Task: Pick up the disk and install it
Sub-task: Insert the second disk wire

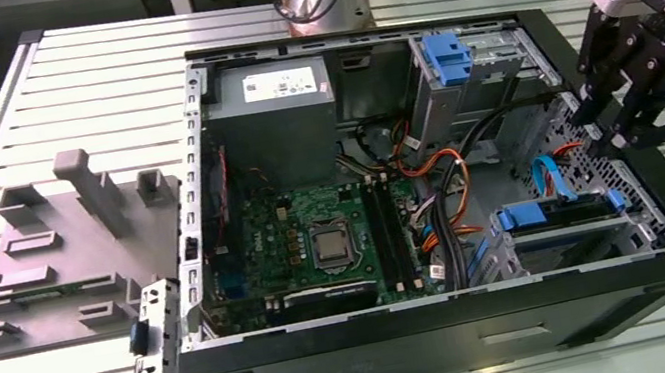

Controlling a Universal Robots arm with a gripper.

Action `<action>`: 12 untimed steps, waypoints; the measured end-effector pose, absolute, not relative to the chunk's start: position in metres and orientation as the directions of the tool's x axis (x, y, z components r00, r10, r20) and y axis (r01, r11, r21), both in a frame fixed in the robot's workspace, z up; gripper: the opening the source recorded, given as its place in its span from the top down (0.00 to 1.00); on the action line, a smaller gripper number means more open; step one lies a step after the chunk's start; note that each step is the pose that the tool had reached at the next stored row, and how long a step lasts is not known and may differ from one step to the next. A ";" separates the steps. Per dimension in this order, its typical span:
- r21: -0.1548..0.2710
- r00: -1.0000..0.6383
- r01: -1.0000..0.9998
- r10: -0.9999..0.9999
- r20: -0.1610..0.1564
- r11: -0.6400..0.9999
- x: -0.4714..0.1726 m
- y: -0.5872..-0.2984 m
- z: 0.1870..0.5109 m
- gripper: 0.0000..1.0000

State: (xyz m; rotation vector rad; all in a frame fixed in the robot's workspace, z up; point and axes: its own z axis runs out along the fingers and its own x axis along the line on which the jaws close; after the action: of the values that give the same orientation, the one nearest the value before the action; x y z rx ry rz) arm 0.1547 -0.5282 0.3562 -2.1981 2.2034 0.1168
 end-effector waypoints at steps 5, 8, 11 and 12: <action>0.034 -0.004 -0.999 -0.998 -0.070 0.001 0.157 -0.528 0.353 0.57; 0.036 -0.004 -0.999 -0.998 -0.061 0.002 0.157 -0.528 0.349 0.57; 0.039 -0.004 -0.999 -0.998 -0.056 0.002 0.157 -0.527 0.347 0.57; 0.039 -0.004 -0.999 -0.998 -0.056 0.002 0.157 -0.527 0.347 0.57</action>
State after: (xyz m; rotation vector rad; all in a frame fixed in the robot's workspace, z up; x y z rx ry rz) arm 0.1575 -0.5275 0.3472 -2.2086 2.2151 0.1050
